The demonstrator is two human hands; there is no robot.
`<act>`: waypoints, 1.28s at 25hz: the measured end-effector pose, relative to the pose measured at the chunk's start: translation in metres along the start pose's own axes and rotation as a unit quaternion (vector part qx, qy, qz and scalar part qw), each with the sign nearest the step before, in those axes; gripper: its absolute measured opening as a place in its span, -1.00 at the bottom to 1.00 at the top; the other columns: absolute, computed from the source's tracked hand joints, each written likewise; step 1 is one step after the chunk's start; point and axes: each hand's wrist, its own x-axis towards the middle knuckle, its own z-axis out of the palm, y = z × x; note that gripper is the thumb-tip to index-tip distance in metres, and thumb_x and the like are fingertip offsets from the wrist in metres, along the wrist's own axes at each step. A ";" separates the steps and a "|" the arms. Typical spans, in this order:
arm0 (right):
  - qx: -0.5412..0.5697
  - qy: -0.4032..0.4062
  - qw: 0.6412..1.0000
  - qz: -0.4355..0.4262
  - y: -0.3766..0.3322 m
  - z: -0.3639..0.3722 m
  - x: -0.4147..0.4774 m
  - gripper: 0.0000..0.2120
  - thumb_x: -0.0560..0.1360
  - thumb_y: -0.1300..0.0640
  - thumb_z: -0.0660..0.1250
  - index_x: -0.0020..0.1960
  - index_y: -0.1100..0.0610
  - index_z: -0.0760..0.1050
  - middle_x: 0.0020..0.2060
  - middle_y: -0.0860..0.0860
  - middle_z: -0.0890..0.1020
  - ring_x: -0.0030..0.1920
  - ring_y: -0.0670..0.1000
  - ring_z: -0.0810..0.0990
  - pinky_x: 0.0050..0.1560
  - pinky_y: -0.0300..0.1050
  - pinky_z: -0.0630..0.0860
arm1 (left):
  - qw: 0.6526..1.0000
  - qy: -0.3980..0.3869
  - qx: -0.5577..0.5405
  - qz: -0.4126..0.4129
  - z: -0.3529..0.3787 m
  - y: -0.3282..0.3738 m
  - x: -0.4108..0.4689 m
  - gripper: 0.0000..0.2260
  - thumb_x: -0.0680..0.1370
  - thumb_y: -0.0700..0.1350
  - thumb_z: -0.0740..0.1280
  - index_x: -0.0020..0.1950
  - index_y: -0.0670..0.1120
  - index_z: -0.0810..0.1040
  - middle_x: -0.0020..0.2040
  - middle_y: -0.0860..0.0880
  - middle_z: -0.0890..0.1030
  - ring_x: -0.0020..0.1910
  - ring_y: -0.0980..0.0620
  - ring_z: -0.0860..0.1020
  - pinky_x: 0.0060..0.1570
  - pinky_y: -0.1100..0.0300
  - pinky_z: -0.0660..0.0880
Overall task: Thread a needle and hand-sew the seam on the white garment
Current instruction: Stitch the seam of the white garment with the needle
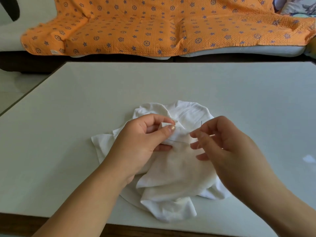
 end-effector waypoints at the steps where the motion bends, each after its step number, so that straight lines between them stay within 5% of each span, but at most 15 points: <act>1: 0.014 0.011 1.000 -0.001 -0.001 -0.002 0.001 -0.91 0.52 0.02 0.26 -0.17 -0.07 0.48 -0.27 -0.16 0.68 -0.32 -0.16 0.65 -0.28 -0.22 0.54 | 1.000 -0.001 -0.006 -0.003 0.000 0.000 0.000 -0.80 0.52 -0.21 0.40 -0.20 0.06 0.70 -0.16 -0.15 0.66 -0.14 -0.01 0.66 -0.20 0.22 0.58; 6: 0.074 -0.081 0.993 0.033 -0.007 0.009 -0.001 -0.90 0.56 0.10 0.30 -0.13 0.02 0.54 -0.41 0.01 0.65 -0.50 -0.08 0.59 -0.47 -0.33 0.45 | 1.000 -0.014 -0.014 -0.012 0.000 0.002 -0.002 -0.86 0.51 -0.18 0.40 -0.17 0.03 0.70 -0.14 -0.13 0.67 -0.13 0.02 0.66 -0.15 0.18 0.61; 24: 0.082 -0.095 0.990 0.068 -0.001 0.008 0.007 -0.88 0.54 0.15 0.28 -0.11 0.04 0.59 -0.52 0.01 0.58 -0.56 -0.04 0.51 -0.50 -0.27 0.42 | 0.999 -0.025 -0.005 -0.023 -0.001 0.002 -0.004 -0.86 0.53 -0.18 0.37 -0.14 0.02 0.68 -0.19 -0.02 0.67 -0.12 0.09 0.66 -0.14 0.20 0.60; 32: 0.090 -0.071 0.990 0.081 0.001 0.013 0.009 -0.90 0.58 0.15 0.27 -0.08 0.12 0.53 -0.47 0.04 0.63 -0.54 -0.04 0.54 -0.48 -0.28 0.45 | 0.998 -0.042 0.049 0.006 0.003 0.001 -0.006 -0.92 0.50 -0.19 0.42 -0.11 -0.02 0.69 -0.16 -0.05 0.73 -0.06 0.03 0.69 0.04 0.19 0.61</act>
